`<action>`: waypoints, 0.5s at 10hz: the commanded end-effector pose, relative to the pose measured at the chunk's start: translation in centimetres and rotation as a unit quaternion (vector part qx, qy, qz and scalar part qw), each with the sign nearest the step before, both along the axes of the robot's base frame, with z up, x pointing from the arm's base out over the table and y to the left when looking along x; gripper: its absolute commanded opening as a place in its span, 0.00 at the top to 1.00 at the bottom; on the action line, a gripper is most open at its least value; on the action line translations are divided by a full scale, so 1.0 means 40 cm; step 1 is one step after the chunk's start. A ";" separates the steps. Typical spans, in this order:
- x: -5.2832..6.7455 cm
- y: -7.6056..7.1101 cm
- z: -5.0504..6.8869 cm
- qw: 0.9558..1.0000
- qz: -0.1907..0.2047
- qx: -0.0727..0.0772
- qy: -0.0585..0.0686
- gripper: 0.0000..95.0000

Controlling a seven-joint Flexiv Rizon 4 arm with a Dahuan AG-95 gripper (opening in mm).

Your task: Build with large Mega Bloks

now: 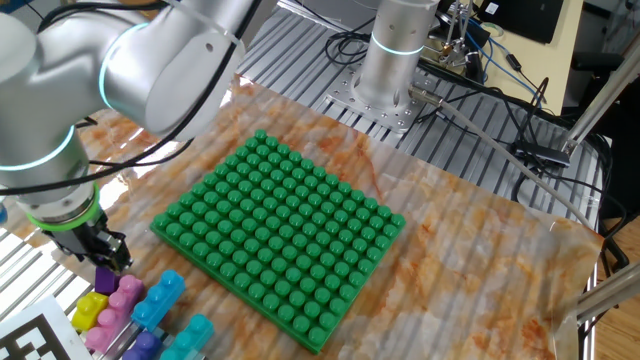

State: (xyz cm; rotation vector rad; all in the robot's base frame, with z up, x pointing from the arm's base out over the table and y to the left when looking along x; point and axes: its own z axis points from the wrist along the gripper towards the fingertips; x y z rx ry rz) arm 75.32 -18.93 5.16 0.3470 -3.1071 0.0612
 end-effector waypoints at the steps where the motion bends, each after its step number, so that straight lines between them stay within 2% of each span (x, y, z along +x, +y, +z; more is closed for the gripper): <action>1: -0.002 -0.001 -0.006 1.000 0.002 0.000 -0.002 0.40; 5: -0.006 -0.003 -0.042 1.000 0.006 0.001 -0.009 0.40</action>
